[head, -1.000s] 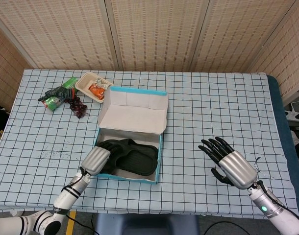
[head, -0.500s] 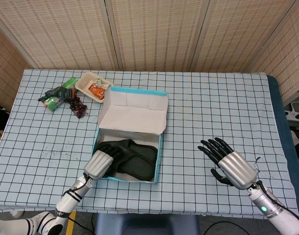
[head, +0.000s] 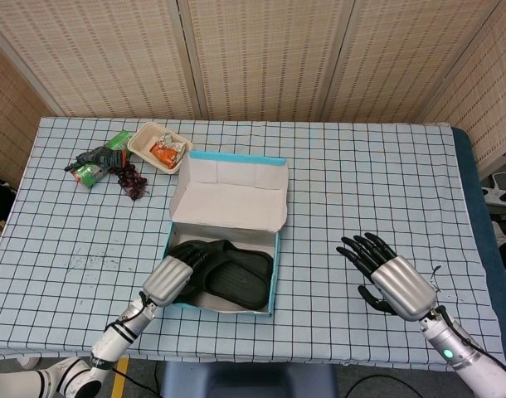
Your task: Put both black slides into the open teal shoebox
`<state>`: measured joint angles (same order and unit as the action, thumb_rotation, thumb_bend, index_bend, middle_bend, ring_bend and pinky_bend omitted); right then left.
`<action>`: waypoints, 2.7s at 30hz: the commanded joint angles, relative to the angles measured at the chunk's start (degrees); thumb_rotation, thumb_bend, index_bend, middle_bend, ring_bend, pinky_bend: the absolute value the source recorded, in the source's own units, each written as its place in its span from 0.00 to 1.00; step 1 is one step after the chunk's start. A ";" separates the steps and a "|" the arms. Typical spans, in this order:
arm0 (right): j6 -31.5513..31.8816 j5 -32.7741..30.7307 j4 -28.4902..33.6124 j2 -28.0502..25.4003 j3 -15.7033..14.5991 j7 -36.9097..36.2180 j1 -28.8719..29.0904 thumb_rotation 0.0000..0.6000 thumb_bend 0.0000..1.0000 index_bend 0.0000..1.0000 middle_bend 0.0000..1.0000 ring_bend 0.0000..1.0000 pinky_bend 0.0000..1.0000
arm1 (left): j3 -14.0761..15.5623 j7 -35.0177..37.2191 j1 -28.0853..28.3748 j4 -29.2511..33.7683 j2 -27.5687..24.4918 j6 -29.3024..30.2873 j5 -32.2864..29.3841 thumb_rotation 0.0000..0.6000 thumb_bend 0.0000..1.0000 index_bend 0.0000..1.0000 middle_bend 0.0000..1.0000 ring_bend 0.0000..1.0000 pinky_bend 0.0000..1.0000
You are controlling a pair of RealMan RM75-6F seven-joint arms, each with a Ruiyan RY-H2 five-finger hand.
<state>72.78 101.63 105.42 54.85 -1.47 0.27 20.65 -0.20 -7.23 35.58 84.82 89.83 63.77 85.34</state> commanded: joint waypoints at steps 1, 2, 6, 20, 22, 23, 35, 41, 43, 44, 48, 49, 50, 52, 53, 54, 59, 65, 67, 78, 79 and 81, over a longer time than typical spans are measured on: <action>0.15 0.03 0.11 0.04 0.09 -0.01 -0.01 1.00 0.41 0.00 0.00 0.00 0.00 | 0.49 -0.14 0.75 1.37 -1.90 -1.86 0.70 1.00 0.48 0.00 0.00 0.00 0.37; 0.15 0.01 0.10 0.04 0.11 0.00 -0.01 1.00 0.41 0.00 0.00 0.00 0.00 | 0.74 -0.63 1.10 1.90 -2.63 -2.83 0.73 1.00 0.48 0.00 0.00 0.00 0.35; -0.08 -0.09 0.29 0.04 0.12 0.40 0.03 1.00 0.41 0.00 0.00 0.00 0.00 | 0.70 -0.83 2.26 4.69 -5.18 -5.05 0.96 1.00 0.48 0.00 0.00 0.00 0.28; 0.33 -0.21 0.96 -0.44 0.19 1.12 -0.36 1.00 0.41 0.00 0.00 0.00 0.00 | 0.00 8.80 1.98 8.87 -10.93 -1.19 5.97 1.00 0.57 0.00 0.00 0.10 0.19; 0.44 -0.17 0.99 -0.42 0.20 1.16 -0.42 1.00 0.41 0.00 0.00 0.00 0.00 | -0.22 9.74 1.35 8.69 -10.75 1.00 7.14 1.00 0.58 0.00 0.03 0.24 0.19; 0.44 -0.19 0.96 -0.37 0.22 1.22 -0.43 1.00 0.41 0.00 0.00 0.00 0.00 | -0.32 10.14 1.13 8.50 -10.62 1.91 7.68 1.00 0.58 0.00 0.04 0.27 0.19; 0.25 0.11 0.93 -0.17 -0.06 0.88 -0.49 1.00 0.41 0.00 0.00 0.00 0.00 | -1.61 13.83 1.23 3.68 -6.93 4.70 9.54 1.00 0.58 0.00 0.13 0.15 0.17; -0.27 -0.09 0.33 0.16 -0.17 0.24 -0.32 1.00 0.41 0.00 0.00 0.00 0.00 | -1.61 13.99 3.49 1.57 -6.22 0.70 9.24 1.00 0.62 0.00 0.12 0.14 0.13; -0.45 -0.34 0.03 0.24 -0.10 0.05 -0.23 1.00 0.41 0.00 0.00 0.00 0.00 | -1.49 14.04 3.66 1.67 -6.23 0.76 9.59 1.00 0.63 0.01 0.12 0.14 0.13; -0.49 -0.42 -0.06 0.27 -0.09 -0.11 -0.20 1.00 0.41 0.00 0.00 0.00 0.00 | -1.39 14.08 3.64 1.71 -6.23 1.06 9.92 1.00 0.63 0.02 0.13 0.14 0.13; -0.74 -0.40 -0.57 0.33 -0.26 -1.29 -0.04 1.00 0.41 0.00 0.00 0.00 0.00 | -0.60 13.24 3.62 0.65 -5.88 1.41 10.99 1.00 0.63 0.17 0.22 0.16 0.13; -0.77 -0.35 -0.67 0.32 -0.32 -1.50 -0.02 1.00 0.41 0.00 0.00 0.00 0.00 | -0.46 13.15 3.67 0.42 -5.77 1.06 10.85 1.00 0.63 0.20 0.24 0.17 0.13; -0.77 -0.30 -0.76 0.32 -0.36 -1.65 -0.01 1.00 0.41 0.00 0.00 0.00 0.00 | -0.30 13.08 3.74 0.28 -5.70 0.61 10.65 1.00 0.63 0.22 0.24 0.18 0.13; -0.66 -0.20 -0.89 0.27 -0.40 -1.86 -0.03 1.00 0.41 0.00 0.00 0.00 0.00 | 0.03 13.03 3.95 0.07 -5.62 -0.43 10.21 1.00 0.63 0.25 0.27 0.20 0.13; -0.56 -0.16 -0.91 0.22 -0.41 -1.88 -0.06 1.00 0.41 0.00 0.00 0.00 0.00 | 0.16 13.00 4.02 -0.06 -5.57 -0.80 10.05 1.00 0.63 0.26 0.28 0.21 0.13; -0.46 -0.11 -0.90 0.16 -0.41 -1.91 -0.09 1.00 0.41 0.00 0.00 0.00 0.00 | 0.31 12.93 4.12 -0.28 -5.50 -1.24 9.90 1.00 0.63 0.26 0.28 0.21 0.13; -0.28 -0.04 -0.84 -0.02 -0.49 -1.82 -0.20 1.00 0.41 0.00 0.00 0.00 0.00 | 0.39 13.29 4.18 -0.89 -5.14 -1.29 9.70 1.00 0.63 0.26 0.29 0.22 0.13; -0.36 -0.20 -1.01 0.17 -0.40 -1.88 -0.13 1.00 0.41 0.00 0.00 0.00 0.00 | 0.71 13.28 4.19 0.05 -5.91 -1.28 9.78 1.00 0.63 0.25 0.31 0.31 0.14; -0.39 -0.21 -1.01 0.23 -0.35 -1.92 -0.06 1.00 0.41 0.00 0.00 0.00 0.00 | 0.87 13.41 3.98 0.49 -6.19 -0.84 9.94 1.00 0.64 0.25 0.38 0.43 0.16; 0.43 -0.07 0.18 -0.53 -0.23 -0.79 -0.48 1.00 0.41 0.00 0.00 0.00 0.00 | 2.01 15.07 3.75 0.01 -6.66 -2.41 9.00 1.00 0.65 0.28 0.49 0.55 0.24; 0.46 -0.06 0.32 -0.59 -0.23 -0.66 -0.51 1.00 0.41 0.00 0.00 0.00 0.00 | 2.07 15.16 3.78 -0.14 -6.60 -2.48 9.06 1.00 0.65 0.29 0.50 0.55 0.24; 0.52 0.00 0.63 -0.70 -0.23 -0.45 -0.57 1.00 0.41 0.00 0.00 0.00 0.00 | 2.16 15.38 3.79 -0.31 -6.55 -2.48 9.14 1.00 0.65 0.29 0.50 0.55 0.24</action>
<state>73.27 101.60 105.98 54.19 -1.71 -0.25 20.11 1.93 8.11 39.36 84.53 83.26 61.28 94.46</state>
